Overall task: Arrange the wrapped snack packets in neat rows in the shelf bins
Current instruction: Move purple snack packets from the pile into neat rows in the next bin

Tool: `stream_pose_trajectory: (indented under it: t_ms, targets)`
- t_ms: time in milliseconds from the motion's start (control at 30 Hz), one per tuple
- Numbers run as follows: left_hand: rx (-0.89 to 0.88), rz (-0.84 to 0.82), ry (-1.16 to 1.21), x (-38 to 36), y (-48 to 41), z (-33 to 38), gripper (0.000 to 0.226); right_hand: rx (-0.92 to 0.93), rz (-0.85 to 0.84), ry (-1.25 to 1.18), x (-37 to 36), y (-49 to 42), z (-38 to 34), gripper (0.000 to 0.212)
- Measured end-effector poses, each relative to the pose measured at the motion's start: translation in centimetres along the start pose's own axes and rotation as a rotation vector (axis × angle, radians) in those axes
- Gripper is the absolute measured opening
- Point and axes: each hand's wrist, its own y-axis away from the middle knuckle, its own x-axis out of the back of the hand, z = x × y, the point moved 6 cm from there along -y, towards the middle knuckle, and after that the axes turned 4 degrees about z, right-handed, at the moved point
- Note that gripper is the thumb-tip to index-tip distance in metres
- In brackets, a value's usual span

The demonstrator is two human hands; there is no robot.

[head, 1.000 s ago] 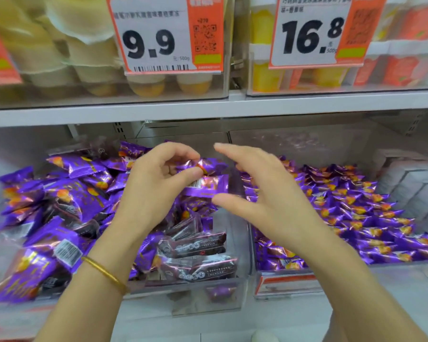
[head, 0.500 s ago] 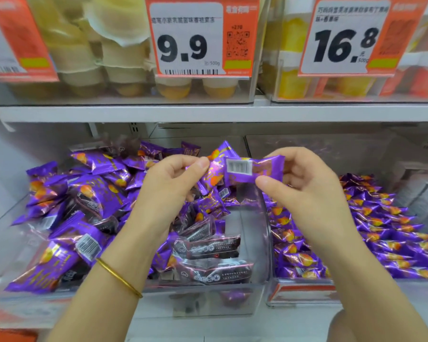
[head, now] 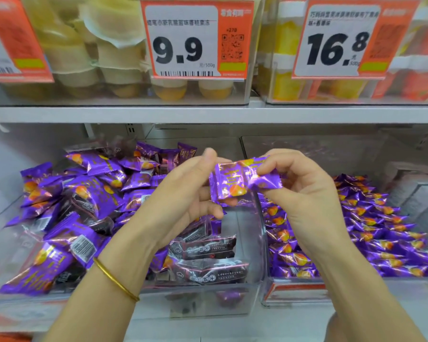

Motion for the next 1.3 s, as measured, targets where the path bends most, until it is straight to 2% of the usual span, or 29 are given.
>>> stream_pose_trajectory:
  t_ms: [67, 167, 233, 333, 400, 500, 533, 600, 700, 767, 833, 933, 1033, 1100, 1200, 1300]
  targets:
    - [-0.085, 0.001, -0.090, -0.2, 0.1, 0.2, 0.033, 0.023, -0.022, 0.068, -0.2, 0.0, 0.0, 0.024]
    - [-0.210, 0.087, -0.188, 0.5, 0.0, 0.7, 0.020, -0.042, 0.010, 0.028, 0.5, -0.4, 0.4, 0.048]
    - [-0.290, 0.113, -0.238, 0.8, -0.1, 1.2, 0.023, -0.146, -0.011, -0.050, 0.6, -0.6, 0.6, 0.043]
    - [-0.374, 0.077, -0.289, 0.0, -0.1, 1.9, 0.033, -0.186, -0.118, 0.134, -0.4, -0.4, 0.6, 0.056]
    - [-0.359, 0.073, -0.263, -0.4, -0.4, 1.9, 0.040, -0.160, -0.099, 0.139, -0.9, -0.5, 0.5, 0.042]
    - [-0.282, 0.162, -0.287, 0.6, -1.4, 1.2, 0.041, -0.191, 0.041, 0.033, 0.6, -0.7, 0.5, 0.028]
    - [-0.279, 0.213, -0.379, 1.2, -1.9, 0.7, 0.037, -0.207, 0.082, 0.035, 1.4, -0.7, 0.6, 0.027]
    - [-0.312, 0.267, -0.781, 2.0, -3.1, -0.2, 0.030, -0.239, 0.128, 0.034, 2.6, -0.5, 1.0, 0.026]
    - [-0.232, 0.089, -1.310, 1.9, -5.6, -3.8, 0.038, -0.290, 0.174, 0.012, 3.5, 0.1, 1.7, 0.029]
    - [-0.121, -0.005, -1.502, 2.1, -6.6, -5.9, 0.044, -0.331, 0.179, -0.019, 3.8, 0.4, 2.1, 0.032]
    - [-0.089, -0.020, -1.571, 2.4, -7.2, -6.7, 0.050, -0.377, 0.174, -0.066, 3.9, 0.5, 2.6, 0.035]
    - [-0.112, 0.009, -1.526, 2.6, -7.2, -6.6, 0.053, -0.412, 0.156, -0.155, 3.7, 0.7, 2.9, 0.032]
    - [-0.165, 0.034, -1.558, 2.6, -6.7, -6.2, 0.030, -0.416, 0.116, -0.266, 3.2, 0.7, 2.7, 0.023]
    - [-0.237, 0.174, -1.472, 2.9, -6.4, -4.9, 0.016, -0.436, 0.119, -0.336, 3.3, 0.9, 2.9, 0.017]
    - [-0.280, 0.427, -0.997, 3.6, -5.0, -2.2, 0.011, -0.466, 0.135, -0.442, 3.4, 1.1, 3.2, 0.010]
    - [-0.189, 0.454, -0.348, 3.0, -3.0, -0.8, 0.014, -0.485, 0.105, -0.506, 3.1, 1.1, 3.0, 0.010]
